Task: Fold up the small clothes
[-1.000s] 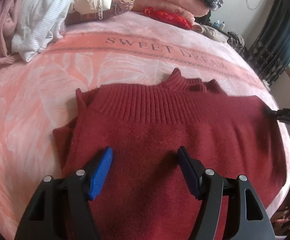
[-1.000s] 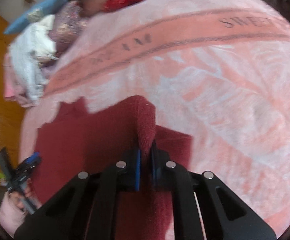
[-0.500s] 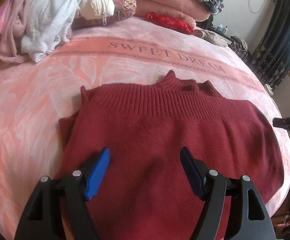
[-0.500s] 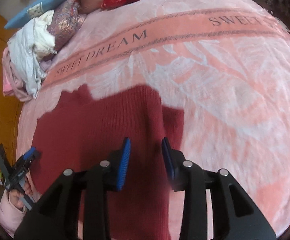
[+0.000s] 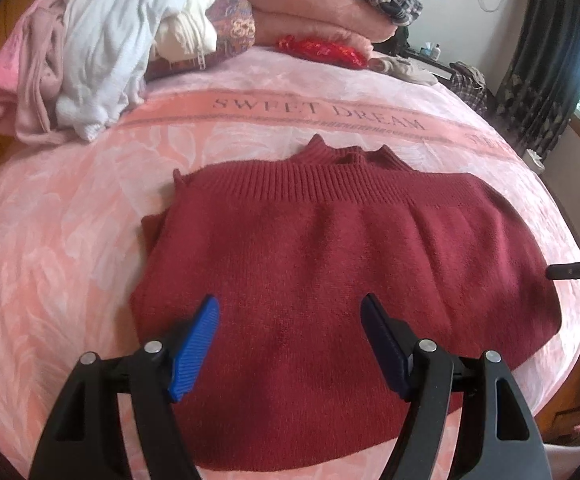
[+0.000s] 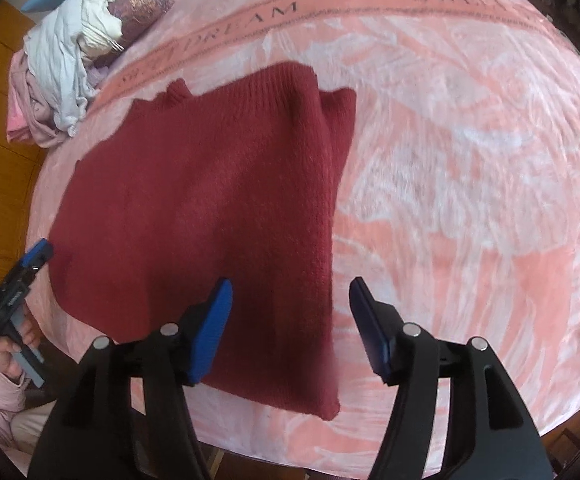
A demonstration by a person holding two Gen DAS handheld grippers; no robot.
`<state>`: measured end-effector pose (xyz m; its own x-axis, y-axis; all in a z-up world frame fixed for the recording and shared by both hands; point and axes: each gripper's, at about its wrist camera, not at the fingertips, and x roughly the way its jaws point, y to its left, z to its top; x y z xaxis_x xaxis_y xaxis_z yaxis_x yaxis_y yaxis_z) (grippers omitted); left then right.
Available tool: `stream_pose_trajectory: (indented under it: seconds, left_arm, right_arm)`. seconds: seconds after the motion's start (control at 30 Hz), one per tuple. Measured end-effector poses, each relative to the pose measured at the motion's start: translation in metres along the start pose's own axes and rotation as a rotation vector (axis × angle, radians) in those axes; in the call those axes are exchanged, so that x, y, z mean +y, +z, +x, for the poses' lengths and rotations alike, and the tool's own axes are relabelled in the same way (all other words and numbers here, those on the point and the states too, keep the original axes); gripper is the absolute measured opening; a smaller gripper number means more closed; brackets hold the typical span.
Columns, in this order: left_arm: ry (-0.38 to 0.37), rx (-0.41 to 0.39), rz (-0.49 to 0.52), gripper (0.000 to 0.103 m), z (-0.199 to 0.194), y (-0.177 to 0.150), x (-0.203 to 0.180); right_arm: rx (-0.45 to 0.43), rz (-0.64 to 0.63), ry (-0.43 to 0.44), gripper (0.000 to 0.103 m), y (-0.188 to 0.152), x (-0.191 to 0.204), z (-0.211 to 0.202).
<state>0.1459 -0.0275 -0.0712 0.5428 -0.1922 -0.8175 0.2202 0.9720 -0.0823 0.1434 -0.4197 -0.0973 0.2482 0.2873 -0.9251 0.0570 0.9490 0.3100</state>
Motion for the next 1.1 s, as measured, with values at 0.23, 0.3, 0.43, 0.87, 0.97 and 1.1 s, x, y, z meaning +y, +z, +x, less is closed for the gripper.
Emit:
stream_pose_trajectory:
  seconds: [0.23,0.3,0.43,0.87,0.97,1.1]
  left_arm:
    - [0.005,-0.018,0.02,0.074,-0.003,-0.003,-0.001]
    - [0.008,-0.019,0.017,0.074,-0.003,-0.005,0.001]
    - [0.016,-0.002,0.006,0.074,0.004,-0.007,0.006]
    - [0.078,0.04,-0.006,0.074,0.029,-0.009,0.025]
    - [0.066,0.087,-0.035,0.074,0.043,-0.013,0.031]
    - [0.037,0.128,-0.063,0.08,0.059,-0.017,0.038]
  right_arm:
    - [0.066,0.029,0.003,0.059,0.003,-0.008,0.037]
    - [0.069,0.035,0.01,0.058,0.002,-0.009,0.043]
    - [0.062,0.023,0.028,0.044,-0.002,-0.006,0.045]
    - [0.032,0.026,0.096,0.023,-0.005,-0.001,0.029]
    - [0.057,0.052,0.102,0.023,-0.007,-0.011,0.049]
    - [0.057,0.078,0.113,0.024,-0.008,-0.015,0.049]
